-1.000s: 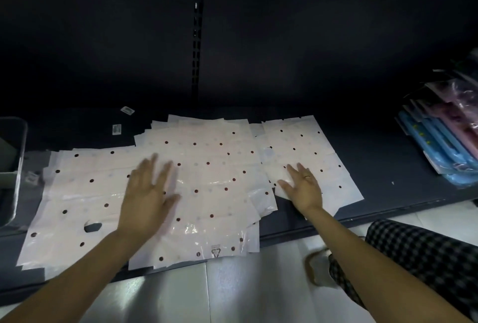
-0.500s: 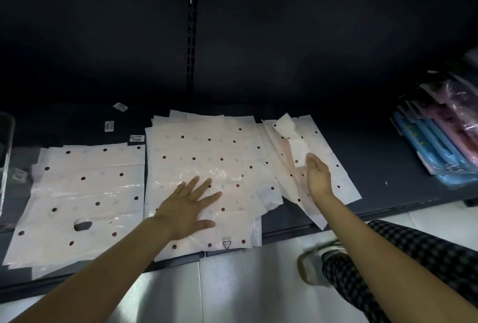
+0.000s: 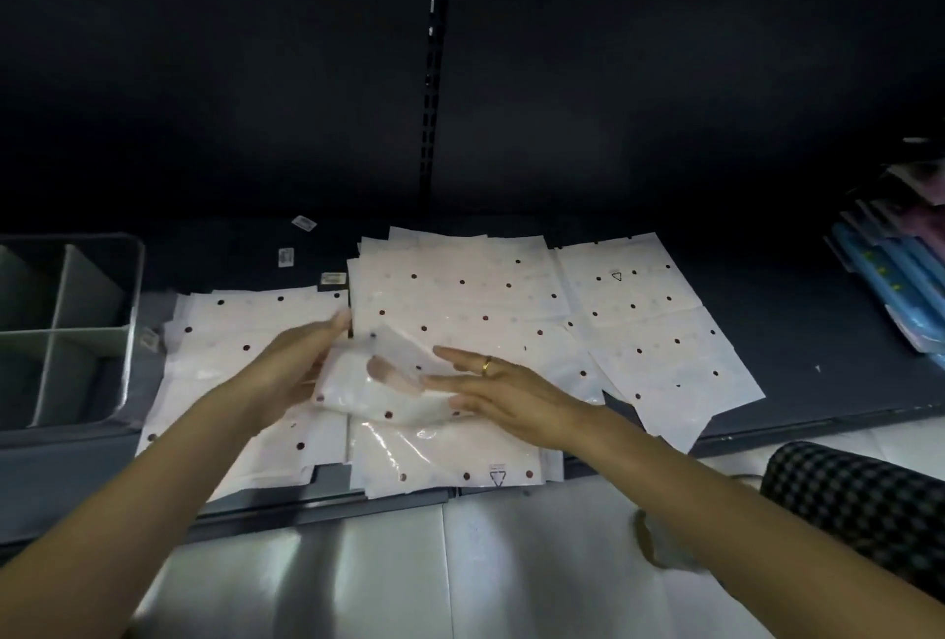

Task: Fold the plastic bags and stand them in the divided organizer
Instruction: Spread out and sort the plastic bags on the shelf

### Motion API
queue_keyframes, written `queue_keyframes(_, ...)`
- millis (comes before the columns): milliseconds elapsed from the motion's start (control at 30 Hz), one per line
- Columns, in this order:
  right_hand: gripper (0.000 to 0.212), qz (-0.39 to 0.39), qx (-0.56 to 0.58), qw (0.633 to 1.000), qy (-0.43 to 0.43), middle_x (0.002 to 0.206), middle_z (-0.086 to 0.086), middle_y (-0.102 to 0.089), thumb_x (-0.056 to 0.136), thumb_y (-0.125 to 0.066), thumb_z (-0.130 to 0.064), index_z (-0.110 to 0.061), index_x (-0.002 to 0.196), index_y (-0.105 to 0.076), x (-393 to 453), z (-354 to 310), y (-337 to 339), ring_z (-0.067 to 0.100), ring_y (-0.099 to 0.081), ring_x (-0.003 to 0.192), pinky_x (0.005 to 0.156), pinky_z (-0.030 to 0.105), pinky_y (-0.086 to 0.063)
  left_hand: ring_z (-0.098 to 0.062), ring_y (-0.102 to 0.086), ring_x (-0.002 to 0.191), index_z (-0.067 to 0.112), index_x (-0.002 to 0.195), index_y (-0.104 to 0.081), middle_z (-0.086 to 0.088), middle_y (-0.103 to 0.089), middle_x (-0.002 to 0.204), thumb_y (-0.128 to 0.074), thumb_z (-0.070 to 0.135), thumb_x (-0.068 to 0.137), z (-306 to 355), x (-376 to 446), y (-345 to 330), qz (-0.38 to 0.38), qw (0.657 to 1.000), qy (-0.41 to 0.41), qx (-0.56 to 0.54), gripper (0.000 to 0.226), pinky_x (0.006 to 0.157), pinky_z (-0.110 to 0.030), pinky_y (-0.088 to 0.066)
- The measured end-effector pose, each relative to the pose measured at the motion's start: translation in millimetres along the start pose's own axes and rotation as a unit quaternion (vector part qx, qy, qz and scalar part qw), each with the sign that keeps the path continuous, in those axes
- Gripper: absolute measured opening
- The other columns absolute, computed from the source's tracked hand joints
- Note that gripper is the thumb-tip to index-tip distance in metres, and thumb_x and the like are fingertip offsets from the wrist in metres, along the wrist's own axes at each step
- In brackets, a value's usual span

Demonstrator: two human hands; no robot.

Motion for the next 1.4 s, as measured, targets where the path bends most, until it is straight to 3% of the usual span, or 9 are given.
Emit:
queue_keyframes(200,0.044,-0.081,-0.110,0.991,-0.011,0.157,-0.016,-0.014,0.097,-0.036,-0.049,-0.047,0.141,-0.030,-4.6,3.7,-21.7,0.008,-0.018,0.140,0.110,0.025,-0.024,-0.026,-0.061,0.095,0.020,0.113,-0.062,-0.018,-0.063,0.116,-0.066,0.000,0.084,-37.2,-2.9,-11.4,0.020,0.997,-0.024,0.074,0.035,0.071,-0.026,-0.050)
queue_keyframes(333,0.049,0.127,-0.046,0.978,-0.158,0.153,-0.005,-0.029,0.097,-0.046,-0.037,-0.028,0.144,-0.034,-22.1,42.6,-5.5,0.016,-0.021,0.142,0.117,0.031,-0.018,-0.024,-0.065,0.089,0.016,0.116,-0.065,-0.011,-0.066,0.109,-0.051,-0.007,0.090,-28.4,-4.2,-0.1,0.186,0.954,-0.177,0.157,0.038,0.067,-0.029,-0.051)
queue_keyframes(467,0.055,0.237,-0.044,0.879,-0.411,0.153,0.006,-0.029,0.098,-0.045,-0.029,-0.016,0.148,-0.027,-64.0,109.7,19.6,0.023,-0.020,0.142,0.113,0.034,-0.025,-0.010,-0.052,0.046,0.009,0.112,-0.067,-0.018,-0.067,0.082,-0.044,-0.006,0.092,-41.3,-1.0,47.5,0.358,0.870,-0.222,0.257,0.034,0.041,-0.014,-0.037)
queue_keyframes(567,0.056,0.209,-0.055,0.833,-0.510,0.152,0.005,-0.031,0.096,-0.048,-0.035,-0.016,0.146,-0.031,-92.8,136.9,17.2,0.028,-0.027,0.137,0.106,0.038,-0.033,-0.041,-0.062,0.075,0.005,0.112,-0.065,-0.025,-0.065,0.106,-0.046,-0.005,0.092,-69.0,5.3,74.7,0.377,0.863,-0.143,0.305,0.030,0.069,-0.040,-0.054)
queue_keyframes(700,0.032,0.309,-0.035,0.811,-0.495,0.133,0.007,-0.052,0.093,-0.057,-0.022,-0.012,0.123,-0.061,-105.5,143.5,13.1,0.029,-0.044,0.121,0.094,0.037,-0.043,-0.048,-0.058,0.081,0.003,0.111,-0.065,-0.030,-0.047,0.122,-0.054,0.000,0.089,-92.1,5.1,78.3,0.341,0.858,-0.062,0.378,0.024,0.079,-0.054,-0.050)
queue_keyframes(900,0.015,0.390,0.016,0.774,-0.498,0.098,0.013,-0.067,0.092,-0.055,-0.012,-0.007,0.093,-0.069,-103.6,134.5,25.6,0.031,-0.061,0.091,0.066,0.029,-0.041,-0.061,-0.029,0.117,0.005,0.115,-0.064,-0.036,-0.027,0.142,-0.072,-0.001,0.075,-80.3,-0.3,56.1,0.365,0.785,-0.178,0.469,0.041,0.085,-0.070,-0.037)
queue_keyframes(1067,0.015,0.435,0.054,0.809,-0.390,0.094,0.011,-0.068,0.093,-0.056,-0.014,-0.006,0.097,-0.067,-68.8,102.4,41.0,0.026,-0.059,0.092,0.077,0.033,-0.047,-0.039,-0.038,0.127,0.005,0.122,-0.060,-0.017,-0.045,0.139,-0.062,0.004,0.086,-47.1,-11.1,4.3,0.224,0.856,-0.266,0.383,0.036,0.100,-0.052,-0.038)
queue_keyframes(1233,0.010,0.421,0.178,0.857,-0.238,0.085,-0.008,-0.063,0.093,-0.054,-0.008,-0.011,0.089,-0.063,-22.7,42.5,48.7,0.004,-0.054,0.078,0.067,0.005,-0.040,-0.014,-0.045,0.120,0.026,0.128,-0.052,0.005,-0.046,0.137,-0.057,0.027,0.092,-19.2,-25.6,-52.5,0.056,0.964,-0.205,0.162,0.037,0.099,-0.025,-0.033)
queue_keyframes(1400,0.011,0.378,0.175,0.895,-0.159,0.084,-0.013,-0.064,0.093,-0.055,-0.017,-0.015,0.087,-0.064,11.9,-14.4,42.2,0.002,-0.052,0.070,0.066,0.016,-0.042,0.001,-0.036,0.129,0.034,0.140,-0.036,0.019,-0.038,0.141,-0.056,0.048,0.083,-0.3,-28.9,-74.2,-0.027,0.985,-0.158,0.064,0.062,0.098,-0.020,-0.027)
Point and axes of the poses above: each hand's wrist, its own x-axis towards the middle knuckle, its own y-axis out of the back of the hand, z = x × y, the point moved 1 cm from there along x, towards the middle knuckle
